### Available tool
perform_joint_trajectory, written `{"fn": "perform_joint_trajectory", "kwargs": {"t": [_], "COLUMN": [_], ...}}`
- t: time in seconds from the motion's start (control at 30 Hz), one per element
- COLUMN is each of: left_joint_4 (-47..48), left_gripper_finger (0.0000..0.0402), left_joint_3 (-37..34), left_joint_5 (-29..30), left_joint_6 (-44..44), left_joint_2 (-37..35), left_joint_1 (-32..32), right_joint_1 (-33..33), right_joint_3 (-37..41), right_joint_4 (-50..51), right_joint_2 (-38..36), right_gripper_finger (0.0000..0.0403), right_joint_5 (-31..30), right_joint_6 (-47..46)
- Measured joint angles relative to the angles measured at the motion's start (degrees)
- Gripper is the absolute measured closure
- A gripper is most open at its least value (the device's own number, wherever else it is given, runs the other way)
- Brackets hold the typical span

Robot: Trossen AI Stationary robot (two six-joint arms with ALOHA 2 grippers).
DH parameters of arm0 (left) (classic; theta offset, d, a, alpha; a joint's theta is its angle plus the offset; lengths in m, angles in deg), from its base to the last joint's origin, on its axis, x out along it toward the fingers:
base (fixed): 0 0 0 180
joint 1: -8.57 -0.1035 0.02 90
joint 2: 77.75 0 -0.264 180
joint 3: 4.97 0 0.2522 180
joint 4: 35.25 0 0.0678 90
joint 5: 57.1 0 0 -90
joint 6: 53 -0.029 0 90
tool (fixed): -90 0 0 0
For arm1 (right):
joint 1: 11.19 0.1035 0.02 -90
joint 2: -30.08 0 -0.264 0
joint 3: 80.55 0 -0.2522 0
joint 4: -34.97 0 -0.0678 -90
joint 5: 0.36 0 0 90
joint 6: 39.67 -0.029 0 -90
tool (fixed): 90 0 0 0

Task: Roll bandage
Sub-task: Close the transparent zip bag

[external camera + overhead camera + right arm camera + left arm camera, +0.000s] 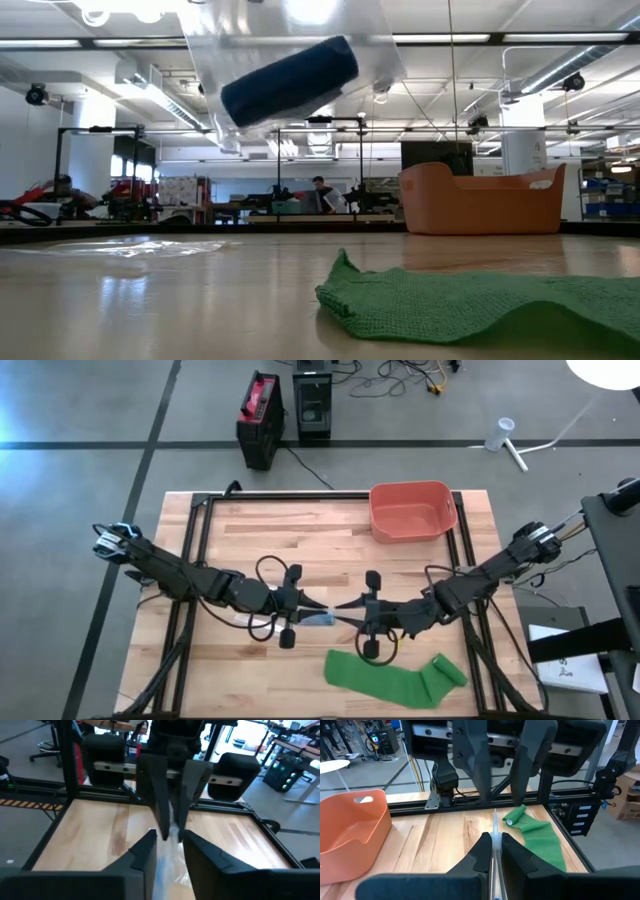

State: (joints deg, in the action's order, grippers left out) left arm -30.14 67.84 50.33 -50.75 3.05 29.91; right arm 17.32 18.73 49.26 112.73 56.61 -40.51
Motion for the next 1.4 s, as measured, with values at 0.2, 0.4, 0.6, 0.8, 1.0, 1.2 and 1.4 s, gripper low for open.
{"fn": "perform_joint_trajectory", "kwargs": {"t": [0.2,0.4,0.6,0.8,1.0,1.2,1.4], "left_joint_4": [-1.5,-2.8,-5.7,-6.3,-6.6,-6.9,-6.6], "left_gripper_finger": [0.0388,0.0388,0.0388,0.0388,0.0388,0.0388,0.0388], "left_joint_3": [0.0,0.0,0.0,-0.1,-0.2,-0.3,-0.3], "left_joint_5": [0.0,0.0,0.0,0.1,0.2,1.3,1.3], "left_joint_6": [-0.4,-1.4,-2.2,-2.2,-2.3,-2.4,-2.4], "left_joint_2": [0.1,0.1,0.1,0.1,0.1,0.1,0.1], "left_joint_1": [0.0,0.0,0.0,-0.1,-0.1,-0.2,-0.2], "right_joint_1": [-0.5,-1.0,-1.5,-2.3,-2.4,-2.3,-2.3], "right_joint_3": [0.0,0.0,0.0,0.0,0.0,0.1,0.1], "right_joint_4": [0.0,0.0,0.0,-1.3,-1.8,-2.7,-3.2], "right_joint_2": [0.0,0.0,0.0,0.0,0.0,0.0,0.0], "right_gripper_finger": [0.0289,0.0305,0.0334,0.0364,0.0378,0.0373,0.0356], "right_joint_5": [0.0,0.0,0.0,0.1,0.3,1.1,1.4], "right_joint_6": [-0.2,-0.5,0.0,-0.6,-0.5,1.5,1.5]}}
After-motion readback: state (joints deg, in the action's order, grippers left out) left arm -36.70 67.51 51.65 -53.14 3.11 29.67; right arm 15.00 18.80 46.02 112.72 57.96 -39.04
